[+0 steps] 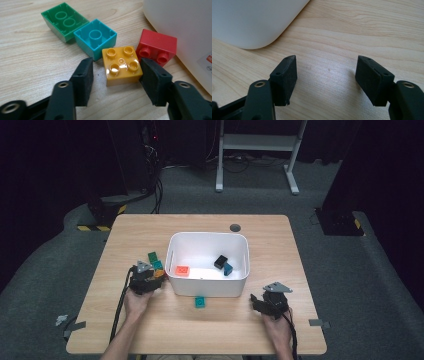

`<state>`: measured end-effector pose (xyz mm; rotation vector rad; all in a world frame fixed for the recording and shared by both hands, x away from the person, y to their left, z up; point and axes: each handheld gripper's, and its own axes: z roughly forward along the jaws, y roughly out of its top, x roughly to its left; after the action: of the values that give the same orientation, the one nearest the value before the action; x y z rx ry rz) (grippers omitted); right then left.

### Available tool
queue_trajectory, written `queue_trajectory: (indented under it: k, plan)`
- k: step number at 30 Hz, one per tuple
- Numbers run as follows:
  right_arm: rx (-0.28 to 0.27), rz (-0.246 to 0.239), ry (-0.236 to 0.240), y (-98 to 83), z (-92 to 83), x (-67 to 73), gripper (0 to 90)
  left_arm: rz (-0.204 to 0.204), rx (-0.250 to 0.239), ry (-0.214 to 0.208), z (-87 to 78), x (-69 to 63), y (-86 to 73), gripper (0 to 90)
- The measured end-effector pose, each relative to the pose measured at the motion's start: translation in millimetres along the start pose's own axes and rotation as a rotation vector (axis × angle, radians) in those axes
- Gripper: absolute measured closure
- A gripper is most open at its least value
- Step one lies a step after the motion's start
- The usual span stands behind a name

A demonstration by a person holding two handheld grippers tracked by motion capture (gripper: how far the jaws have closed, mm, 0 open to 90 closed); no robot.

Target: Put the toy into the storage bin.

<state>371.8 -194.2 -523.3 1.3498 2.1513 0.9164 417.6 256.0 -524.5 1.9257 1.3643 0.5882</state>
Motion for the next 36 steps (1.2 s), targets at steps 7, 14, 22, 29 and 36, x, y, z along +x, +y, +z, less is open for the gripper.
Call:
queue_trajectory:
  k: [7,14,22,29,36]
  plan:
    - [0.0,0.0,0.0,0.0,0.0,0.0,34.2,0.019,0.001,0.02,0.0,-0.9,0.2,57.2]
    - [0.0,0.0,0.0,0.0,0.0,0.0,34.1,0.032,0.006,0.026,-1.5,-0.6,0.3,58.5]
    - [0.0,0.0,0.0,0.0,0.0,0.0,34.1,0.022,-0.02,0.007,-17.2,0.3,4.6,58.7]
    - [0.0,0.0,0.0,0.0,0.0,-0.1,34.1,0.0,-0.045,-0.033,-37.3,3.3,9.7,58.8]
    - [0.0,0.0,0.0,0.0,0.0,0.0,34.1,0.003,-0.06,-0.078,-56.5,2.0,22.7,58.9]
